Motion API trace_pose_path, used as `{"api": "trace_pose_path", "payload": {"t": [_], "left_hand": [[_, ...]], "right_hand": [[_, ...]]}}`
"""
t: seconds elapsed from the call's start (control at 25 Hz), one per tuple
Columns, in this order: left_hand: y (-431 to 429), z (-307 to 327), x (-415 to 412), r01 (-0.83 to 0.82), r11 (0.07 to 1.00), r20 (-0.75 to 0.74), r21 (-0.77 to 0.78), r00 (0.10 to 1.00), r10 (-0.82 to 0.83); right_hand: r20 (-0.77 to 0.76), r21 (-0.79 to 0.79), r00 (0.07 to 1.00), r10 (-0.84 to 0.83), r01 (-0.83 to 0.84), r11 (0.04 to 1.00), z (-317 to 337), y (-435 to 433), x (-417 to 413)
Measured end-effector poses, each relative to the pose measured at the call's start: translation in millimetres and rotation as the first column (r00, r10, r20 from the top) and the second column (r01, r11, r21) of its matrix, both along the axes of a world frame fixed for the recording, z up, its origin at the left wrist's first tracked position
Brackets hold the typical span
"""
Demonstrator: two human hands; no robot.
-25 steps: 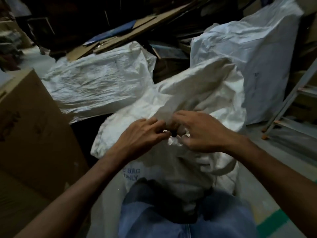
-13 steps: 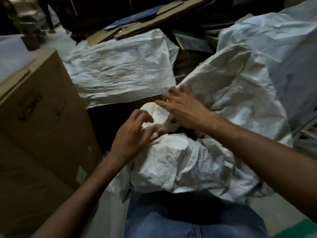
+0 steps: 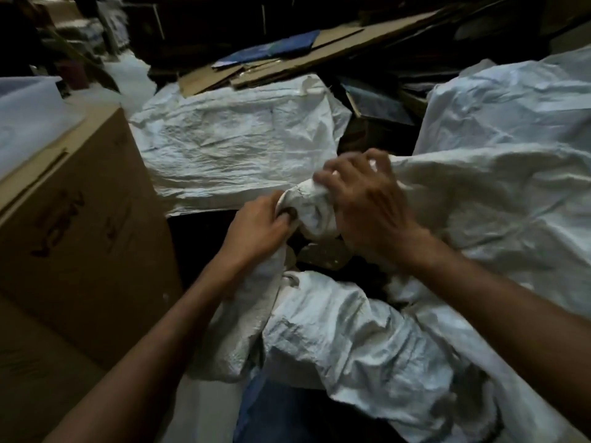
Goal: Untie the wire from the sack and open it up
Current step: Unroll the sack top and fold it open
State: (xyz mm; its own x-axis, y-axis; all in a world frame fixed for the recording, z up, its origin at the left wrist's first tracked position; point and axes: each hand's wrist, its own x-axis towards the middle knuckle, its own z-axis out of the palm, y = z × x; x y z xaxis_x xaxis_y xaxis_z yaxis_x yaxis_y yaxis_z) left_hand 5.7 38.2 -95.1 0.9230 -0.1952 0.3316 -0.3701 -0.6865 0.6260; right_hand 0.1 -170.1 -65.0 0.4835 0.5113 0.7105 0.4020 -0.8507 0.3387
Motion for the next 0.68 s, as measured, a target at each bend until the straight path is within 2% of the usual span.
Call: {"api": "trace_pose_path", "payload": {"t": [0.08,0.16,0.2,0.28,0.32,0.36,0.4,0.44,0.48,0.52,0.6,0.64,0.68], "left_hand": [[7,3,13,0.111,0.947,-0.092,-0.301,0.985,-0.144],[13,1,21,0.202,0.835,-0.200,-0.511,0.917,-0.345],[17,-3,26,0.214,0.808,-0.246,-0.549,0.883,-0.400],[21,-4,28,0.180,0.825,-0.311,-0.536,0.867,-0.391],[22,0,26,0.154,0.876,-0.284,-0.457,0.908,-0.308],[23,2,23,0.146,0.936,-0.159,-0.321,0.966,-0.205],[21,8,16,0.137,0.980,0.049,-0.146,0.990,-0.131],[15,15,3,0.100,0.995,0.263,0.025,0.959,-0.103],[6,21,-9,0.033,0.980,0.399,0.198,0.910,-0.111],[-3,20,-16,-0.036,0.930,0.442,0.365,0.886,-0.139],[-16,6,-20,-0.113,0.795,0.345,0.596,0.930,-0.126],[-17,-5,-17,-0.106,0.780,0.292,0.617,0.951,-0.102],[-15,-13,-11,-0.075,0.804,0.266,0.590,0.958,-0.106]], "right_hand": [[-0.025,-0.063,0.999,0.033,-0.035,0.997,-17,3,-2],[-0.138,-0.108,0.985,-0.108,0.093,0.990,-27,-1,12],[-0.188,-0.140,0.965,-0.180,0.155,0.978,-27,-3,21],[-0.245,-0.197,0.947,-0.209,0.163,0.967,-24,-1,35],[-0.245,-0.196,0.952,-0.186,0.139,0.971,-19,1,40],[-0.265,-0.186,0.948,-0.178,0.131,0.974,-12,3,45],[-0.321,-0.172,0.926,-0.200,0.150,0.974,-4,3,49],[-0.400,-0.161,0.890,-0.220,0.168,0.972,5,2,52],[-0.498,-0.143,0.838,-0.222,0.173,0.974,12,1,56],[-0.625,-0.107,0.753,-0.206,0.178,0.978,18,-2,59],[-0.868,-0.018,0.481,-0.123,0.218,0.976,30,-11,62],[-0.918,0.008,0.388,-0.089,0.241,0.971,34,-16,62],[-0.928,-0.005,0.359,-0.097,0.247,0.969,36,-20,60]]}}
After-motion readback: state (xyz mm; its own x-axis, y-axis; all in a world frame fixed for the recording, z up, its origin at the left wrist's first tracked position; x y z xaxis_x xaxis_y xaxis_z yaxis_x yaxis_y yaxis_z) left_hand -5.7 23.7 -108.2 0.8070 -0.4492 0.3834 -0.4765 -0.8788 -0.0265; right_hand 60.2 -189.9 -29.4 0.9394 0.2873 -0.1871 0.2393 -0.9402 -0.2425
